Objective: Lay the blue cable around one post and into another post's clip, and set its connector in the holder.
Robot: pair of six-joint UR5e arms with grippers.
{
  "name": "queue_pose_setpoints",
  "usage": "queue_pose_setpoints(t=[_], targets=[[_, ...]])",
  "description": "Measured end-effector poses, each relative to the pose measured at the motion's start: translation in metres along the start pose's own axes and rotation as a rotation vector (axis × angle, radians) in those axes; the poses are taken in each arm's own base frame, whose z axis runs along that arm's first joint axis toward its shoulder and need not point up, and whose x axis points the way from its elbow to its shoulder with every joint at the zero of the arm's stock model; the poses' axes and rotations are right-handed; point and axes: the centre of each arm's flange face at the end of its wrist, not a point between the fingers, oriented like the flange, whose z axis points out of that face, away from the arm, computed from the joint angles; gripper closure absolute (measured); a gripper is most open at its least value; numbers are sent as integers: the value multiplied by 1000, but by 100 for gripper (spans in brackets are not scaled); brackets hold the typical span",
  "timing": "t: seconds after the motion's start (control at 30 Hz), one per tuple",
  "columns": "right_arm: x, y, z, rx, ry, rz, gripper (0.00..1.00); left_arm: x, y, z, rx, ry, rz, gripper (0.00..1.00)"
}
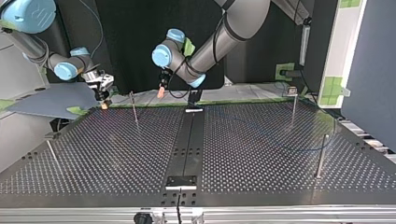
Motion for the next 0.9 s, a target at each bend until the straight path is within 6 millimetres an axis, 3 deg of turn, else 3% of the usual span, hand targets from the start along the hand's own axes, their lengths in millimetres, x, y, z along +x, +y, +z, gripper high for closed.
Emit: queue_pose_setpoints(t=[0.9], targets=[[-1, 0, 0, 0, 0, 0, 100, -4, 12, 6, -31, -6, -5, 0]])
